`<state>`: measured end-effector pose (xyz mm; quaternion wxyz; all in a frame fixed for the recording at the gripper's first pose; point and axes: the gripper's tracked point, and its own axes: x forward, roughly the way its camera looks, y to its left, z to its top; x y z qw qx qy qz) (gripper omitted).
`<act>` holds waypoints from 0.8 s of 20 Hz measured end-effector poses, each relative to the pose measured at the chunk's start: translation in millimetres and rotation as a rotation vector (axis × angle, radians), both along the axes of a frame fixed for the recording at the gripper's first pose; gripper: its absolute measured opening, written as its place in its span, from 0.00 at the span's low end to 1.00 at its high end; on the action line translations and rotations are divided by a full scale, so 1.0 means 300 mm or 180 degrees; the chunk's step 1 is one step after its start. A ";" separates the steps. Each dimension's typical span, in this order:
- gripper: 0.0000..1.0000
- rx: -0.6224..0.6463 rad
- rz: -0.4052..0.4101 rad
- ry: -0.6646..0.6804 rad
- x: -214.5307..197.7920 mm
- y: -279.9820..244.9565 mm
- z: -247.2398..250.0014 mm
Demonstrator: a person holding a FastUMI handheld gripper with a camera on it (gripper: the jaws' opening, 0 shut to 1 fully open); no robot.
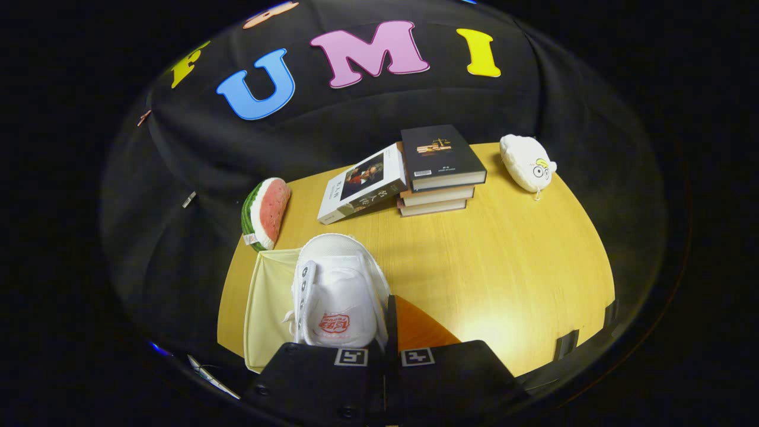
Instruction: Open the storage box then place both shoes into the box .Put the left shoe in first, then the right shoe, with the right side of both shoes facing outward in a uniform manner.
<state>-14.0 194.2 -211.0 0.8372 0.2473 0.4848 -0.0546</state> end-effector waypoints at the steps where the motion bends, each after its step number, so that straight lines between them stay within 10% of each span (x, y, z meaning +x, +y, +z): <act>1: 0.06 0.0032 0.0033 0.0094 0.003 0.036 -0.014; 16: 0.15 -0.0072 -0.0132 0.0476 0.073 0.198 -0.089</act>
